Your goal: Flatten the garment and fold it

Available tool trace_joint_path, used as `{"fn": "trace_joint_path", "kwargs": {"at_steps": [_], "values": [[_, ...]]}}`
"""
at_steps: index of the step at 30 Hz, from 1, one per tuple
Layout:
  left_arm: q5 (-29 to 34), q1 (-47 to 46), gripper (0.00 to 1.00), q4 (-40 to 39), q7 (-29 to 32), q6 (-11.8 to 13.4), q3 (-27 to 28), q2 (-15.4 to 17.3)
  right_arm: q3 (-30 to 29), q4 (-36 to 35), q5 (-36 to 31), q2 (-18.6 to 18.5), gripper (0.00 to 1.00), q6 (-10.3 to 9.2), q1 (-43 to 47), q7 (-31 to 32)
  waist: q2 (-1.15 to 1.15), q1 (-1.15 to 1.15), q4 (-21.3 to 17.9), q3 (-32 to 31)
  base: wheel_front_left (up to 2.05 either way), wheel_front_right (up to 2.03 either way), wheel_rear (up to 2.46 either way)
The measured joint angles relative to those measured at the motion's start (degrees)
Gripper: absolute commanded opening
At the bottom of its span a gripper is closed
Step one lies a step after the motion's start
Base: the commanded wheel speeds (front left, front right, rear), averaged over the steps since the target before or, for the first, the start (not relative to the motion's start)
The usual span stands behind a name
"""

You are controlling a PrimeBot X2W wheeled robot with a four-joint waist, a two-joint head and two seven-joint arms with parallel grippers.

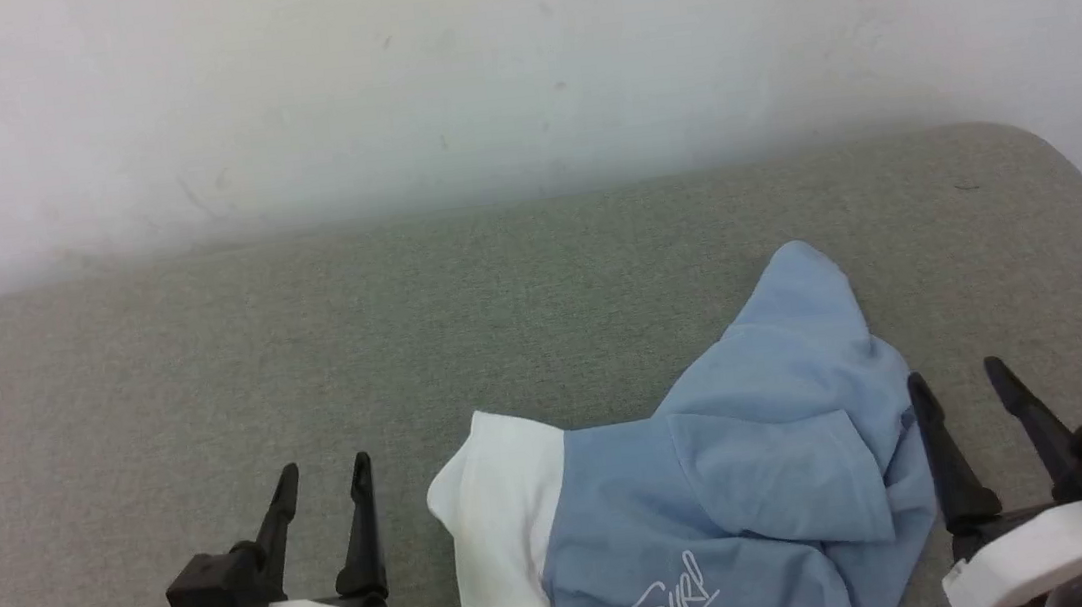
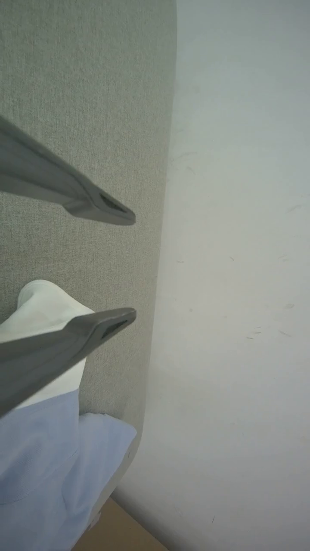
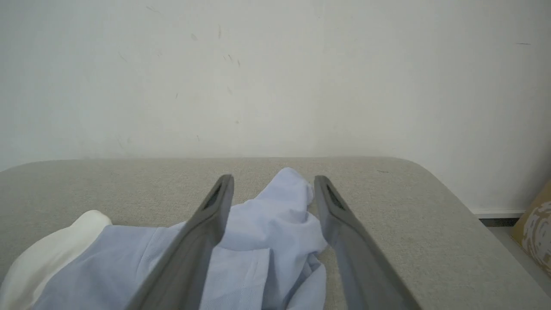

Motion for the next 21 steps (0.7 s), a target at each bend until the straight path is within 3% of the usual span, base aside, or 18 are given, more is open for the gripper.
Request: {"fn": "trace_joint_path", "kwargs": {"at_steps": [6, 14, 21], "values": [[0.01, -0.38, 1.00, 1.48, 4.64, 0.14, -1.81, 0.46, -1.03, -5.19, 0.19, 0.14, 1.00, 0.00, 2.59, 1.87, 0.00, 0.00, -1.54, 0.39, 0.00, 0.00, 0.00], [-0.49, -8.23, 1.00, 7.81, 21.73, -1.59, -8.98, 0.96, 0.00, -6.12, 1.66, 0.22, 1.00, 0.00, 2.70, 2.65, 0.00, 0.01, -1.88, 2.20, 0.00, 0.00, 0.00], [-0.79, -12.70, 1.00, 14.59, 34.00, -2.11, -12.72, 4.28, 0.52, -5.27, 2.78, 0.25, 1.00, 0.00, 2.12, 2.57, 0.00, 0.01, -3.21, 3.82, 0.00, 0.00, 0.00]]}}
